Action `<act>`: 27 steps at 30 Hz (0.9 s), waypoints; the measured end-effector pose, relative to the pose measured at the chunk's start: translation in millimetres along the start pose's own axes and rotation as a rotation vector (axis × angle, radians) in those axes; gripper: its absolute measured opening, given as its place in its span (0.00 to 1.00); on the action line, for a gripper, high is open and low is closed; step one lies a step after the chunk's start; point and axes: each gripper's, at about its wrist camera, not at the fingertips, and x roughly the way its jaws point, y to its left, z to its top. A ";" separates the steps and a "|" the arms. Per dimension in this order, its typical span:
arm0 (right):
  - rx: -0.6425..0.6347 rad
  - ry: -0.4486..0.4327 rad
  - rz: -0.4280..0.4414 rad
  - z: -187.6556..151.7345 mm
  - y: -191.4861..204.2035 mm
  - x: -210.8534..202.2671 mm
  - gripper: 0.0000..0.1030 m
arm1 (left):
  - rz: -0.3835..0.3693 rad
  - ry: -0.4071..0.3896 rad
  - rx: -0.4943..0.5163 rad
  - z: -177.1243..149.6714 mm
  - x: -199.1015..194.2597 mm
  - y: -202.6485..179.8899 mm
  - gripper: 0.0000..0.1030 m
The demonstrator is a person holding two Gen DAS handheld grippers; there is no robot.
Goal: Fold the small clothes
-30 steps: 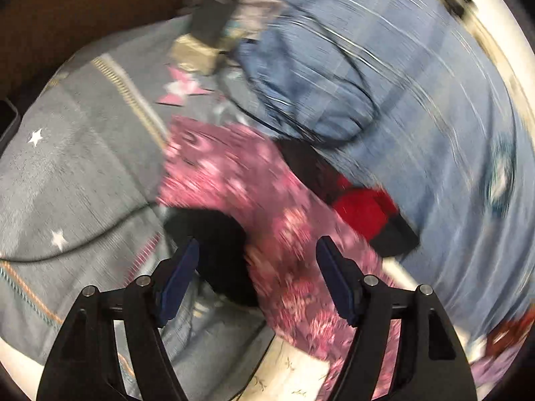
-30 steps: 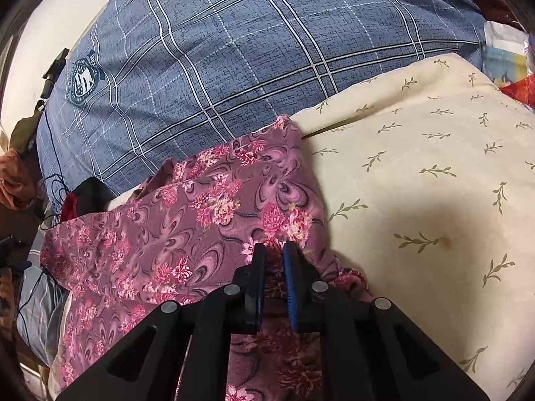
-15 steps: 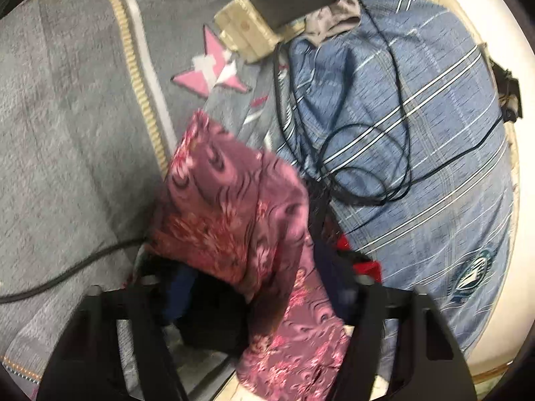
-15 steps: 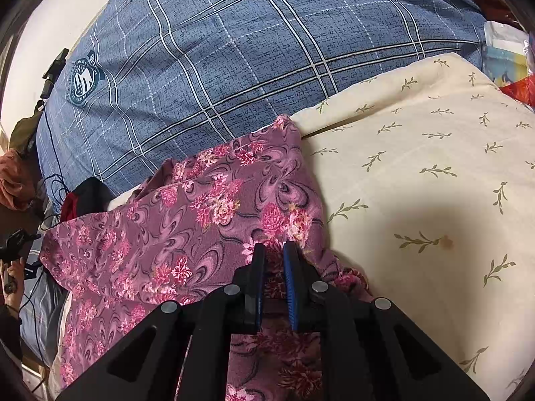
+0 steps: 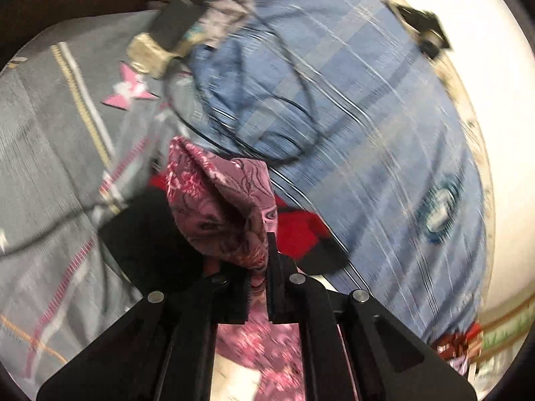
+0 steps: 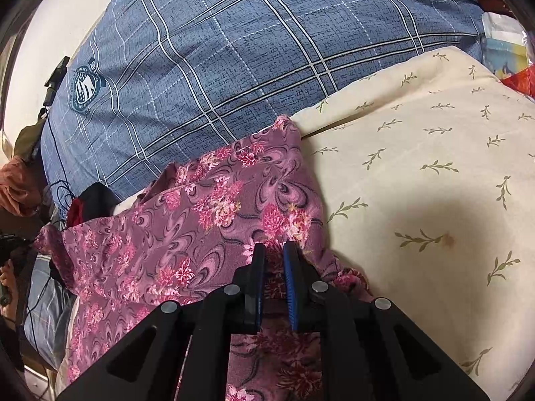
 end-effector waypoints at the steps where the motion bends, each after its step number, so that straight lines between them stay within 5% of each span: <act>1: 0.002 -0.001 0.003 0.1 -0.3 -0.3 0.12 | -0.017 0.010 0.012 -8.4 -2.0 -7.9 0.04; 8: 0.019 -0.003 0.024 0.3 -3.4 -2.5 0.12 | -0.081 0.099 0.125 -73.9 20.8 -78.3 0.04; 19: 0.054 -0.006 0.072 0.9 -10.5 -3.7 0.12 | -0.126 0.344 0.207 -173.2 125.9 -167.2 0.04; 27: 0.070 -0.006 0.094 1.5 -13.9 -3.8 0.12 | -0.081 0.460 0.241 -221.2 161.9 -168.8 0.11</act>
